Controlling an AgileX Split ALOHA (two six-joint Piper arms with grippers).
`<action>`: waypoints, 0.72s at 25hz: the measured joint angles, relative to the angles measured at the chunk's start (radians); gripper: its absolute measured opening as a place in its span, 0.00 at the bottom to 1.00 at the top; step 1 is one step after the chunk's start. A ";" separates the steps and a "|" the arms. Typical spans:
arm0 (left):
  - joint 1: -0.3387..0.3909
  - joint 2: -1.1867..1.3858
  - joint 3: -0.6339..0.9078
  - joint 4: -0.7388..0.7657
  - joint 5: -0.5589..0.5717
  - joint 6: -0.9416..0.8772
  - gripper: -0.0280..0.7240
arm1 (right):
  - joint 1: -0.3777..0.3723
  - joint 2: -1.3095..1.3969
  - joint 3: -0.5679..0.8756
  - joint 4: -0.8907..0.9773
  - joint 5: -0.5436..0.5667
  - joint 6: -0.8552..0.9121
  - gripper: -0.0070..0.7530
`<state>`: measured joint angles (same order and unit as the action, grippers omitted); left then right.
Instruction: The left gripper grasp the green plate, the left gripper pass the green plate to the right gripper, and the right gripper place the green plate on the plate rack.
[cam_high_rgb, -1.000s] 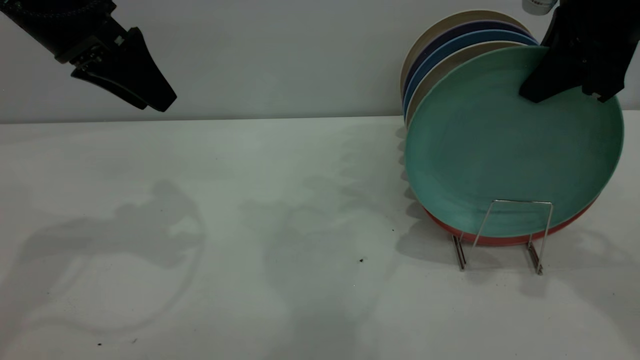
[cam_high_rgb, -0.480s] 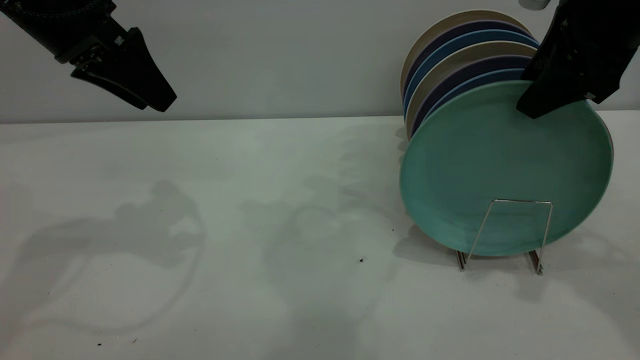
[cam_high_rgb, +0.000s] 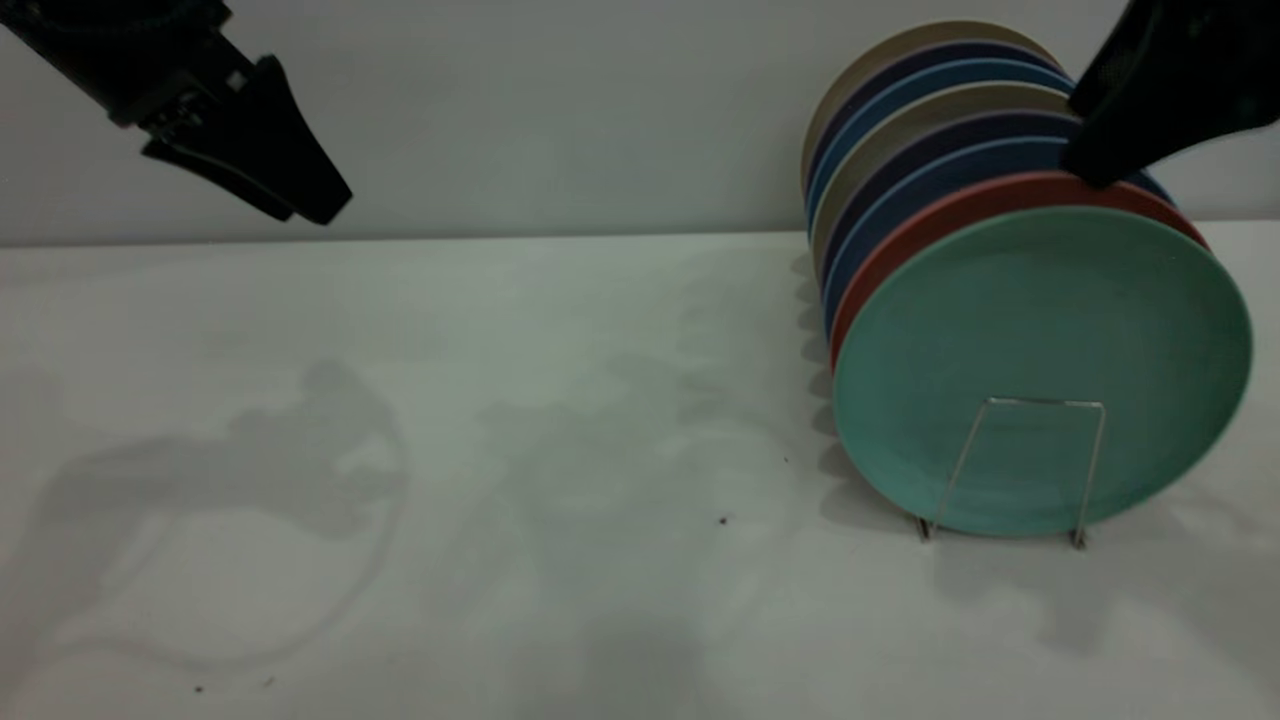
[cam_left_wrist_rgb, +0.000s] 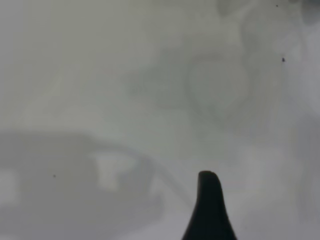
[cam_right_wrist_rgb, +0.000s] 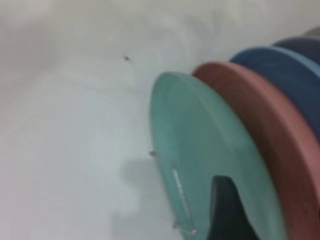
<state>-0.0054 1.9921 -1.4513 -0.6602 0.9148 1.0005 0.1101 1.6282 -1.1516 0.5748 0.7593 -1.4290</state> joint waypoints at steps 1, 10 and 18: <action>0.002 -0.004 0.000 0.002 0.008 -0.005 0.82 | 0.000 -0.021 0.000 -0.002 0.020 0.023 0.60; 0.013 -0.209 0.000 0.124 0.076 -0.169 0.82 | 0.000 -0.329 0.000 -0.127 0.297 0.607 0.60; 0.013 -0.492 0.000 0.251 0.174 -0.444 0.82 | 0.000 -0.579 0.043 -0.422 0.473 1.140 0.60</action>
<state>0.0075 1.4998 -1.4513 -0.4088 1.0886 0.5569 0.1101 1.0493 -1.1090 0.1529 1.2323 -0.2888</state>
